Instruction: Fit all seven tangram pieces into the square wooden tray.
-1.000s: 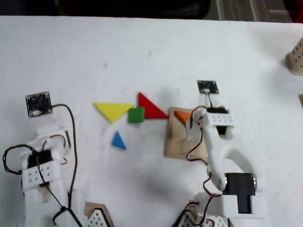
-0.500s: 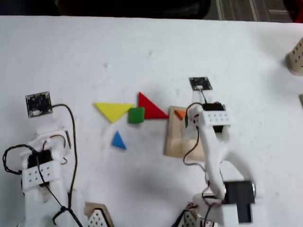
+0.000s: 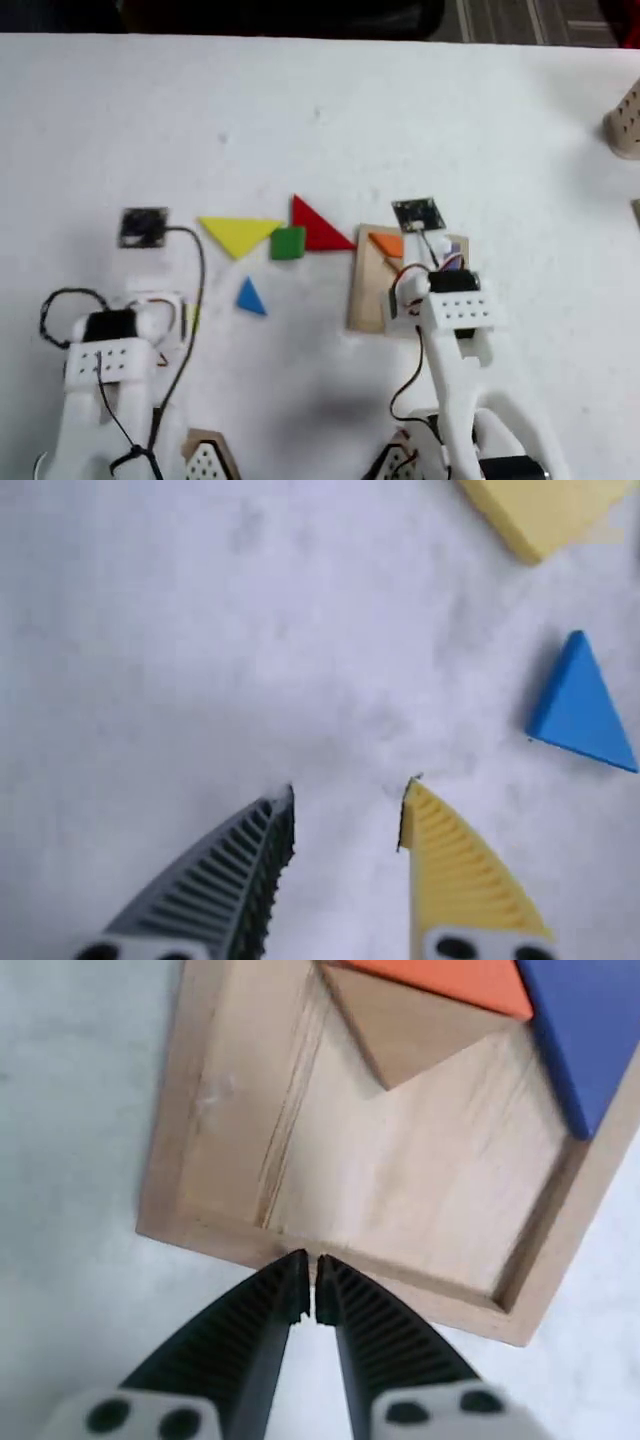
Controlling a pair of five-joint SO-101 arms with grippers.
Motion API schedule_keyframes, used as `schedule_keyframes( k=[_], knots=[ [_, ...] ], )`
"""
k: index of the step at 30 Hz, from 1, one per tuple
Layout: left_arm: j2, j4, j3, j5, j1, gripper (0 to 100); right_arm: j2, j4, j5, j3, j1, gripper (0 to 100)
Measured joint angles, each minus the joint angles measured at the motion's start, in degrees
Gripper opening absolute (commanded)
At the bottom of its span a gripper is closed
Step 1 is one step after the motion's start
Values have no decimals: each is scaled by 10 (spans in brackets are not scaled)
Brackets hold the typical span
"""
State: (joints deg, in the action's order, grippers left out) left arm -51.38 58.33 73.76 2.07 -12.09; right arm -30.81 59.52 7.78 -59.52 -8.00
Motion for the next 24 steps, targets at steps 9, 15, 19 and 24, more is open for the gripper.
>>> schedule_keyframes(
  k=[9, 15, 19, 24],
  knots=[
    [51, 4, -49, -44, 138, 212, -5, -15, 0, -4, 16, 16],
    [230, 4, -167, -147, 165, 212, -5, -15, 0, -4, 15, 16],
    [346, 14, -257, -216, 170, 212, -5, -15, 0, -4, 15, 16],
    [404, 25, -293, -261, 204, 339, -5, -15, 0, -4, 15, 16]
  ],
)
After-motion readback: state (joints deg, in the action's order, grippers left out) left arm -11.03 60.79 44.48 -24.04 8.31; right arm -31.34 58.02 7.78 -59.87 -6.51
